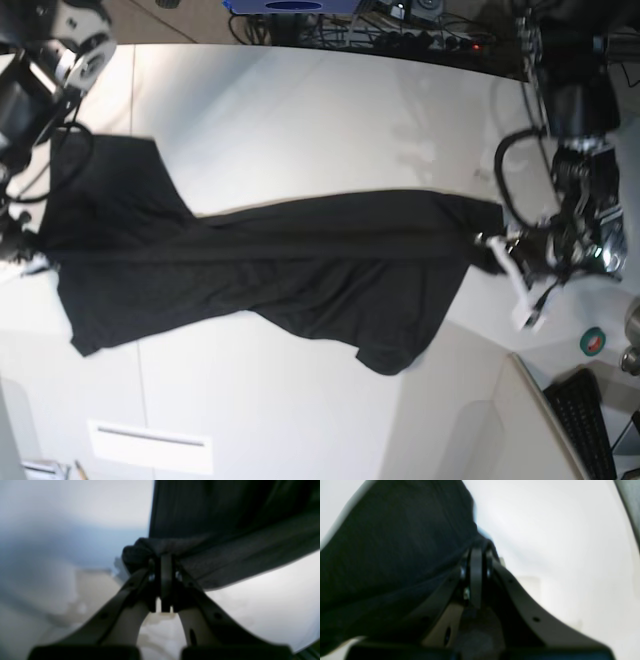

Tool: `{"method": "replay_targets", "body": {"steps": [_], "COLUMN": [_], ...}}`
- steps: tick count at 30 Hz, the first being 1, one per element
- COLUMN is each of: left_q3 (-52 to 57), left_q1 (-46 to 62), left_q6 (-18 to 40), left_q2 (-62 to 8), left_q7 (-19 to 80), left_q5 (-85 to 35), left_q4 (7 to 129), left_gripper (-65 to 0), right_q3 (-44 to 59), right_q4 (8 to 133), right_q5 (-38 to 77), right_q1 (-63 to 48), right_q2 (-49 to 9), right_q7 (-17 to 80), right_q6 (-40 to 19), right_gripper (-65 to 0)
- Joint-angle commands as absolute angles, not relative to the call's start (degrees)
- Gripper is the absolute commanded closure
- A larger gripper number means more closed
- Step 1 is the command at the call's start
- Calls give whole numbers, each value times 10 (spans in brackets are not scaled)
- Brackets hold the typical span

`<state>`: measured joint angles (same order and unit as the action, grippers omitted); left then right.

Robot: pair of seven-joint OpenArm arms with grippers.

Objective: Layout the t-shirt on the table in an organized manner, then fold the t-shirt properly
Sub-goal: 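Lift the shirt edge with both grippers and shake it out, then lower the shirt flat onto the table with both grippers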

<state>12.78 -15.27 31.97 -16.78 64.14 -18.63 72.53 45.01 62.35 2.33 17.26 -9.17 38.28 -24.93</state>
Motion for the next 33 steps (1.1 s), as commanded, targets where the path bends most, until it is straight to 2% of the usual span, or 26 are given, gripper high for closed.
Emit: {"method": "replay_targets", "body": {"steps": [1, 4, 8, 13, 17, 22, 26, 29, 33], "left_q3": [116, 86, 65, 63, 65, 65, 51, 15, -11], "left_q1": [-199, -309, -479, -656, -718, -677, -575, -462, -299], "left_q6": [322, 322, 322, 322, 322, 322, 322, 322, 322], "left_q2": [-160, -128, -68, -7, 7, 3, -15, -47, -82], "left_q7": [635, 634, 593, 528, 529, 558, 628, 645, 644], "left_q5": [-175, -108, -6, 95, 110, 113, 115, 115, 115], "left_q4": [718, 656, 562, 500, 551, 729, 881, 973, 1004], "left_gripper": [0, 0, 0, 0, 0, 0, 0, 0, 0], "right_q3": [451, 442, 364, 269, 254, 256, 261, 292, 345], "right_q4": [618, 541, 475, 510, 615, 789, 903, 959, 945], "right_q5": [25, 25, 25, 26, 26, 26, 27, 28, 28], "right_q1": [217, 310, 428, 539, 565, 499, 368, 255, 147], "right_q2": [-121, -167, -233, -289, -313, -327, -320, -272, -196], "right_q7": [364, 364, 330, 311, 313, 322, 364, 371, 368], "right_q6": [-246, -245, -245, -245, -245, -245, -245, -245, -245], "right_gripper": [0, 0, 0, 0, 0, 0, 0, 0, 0]}}
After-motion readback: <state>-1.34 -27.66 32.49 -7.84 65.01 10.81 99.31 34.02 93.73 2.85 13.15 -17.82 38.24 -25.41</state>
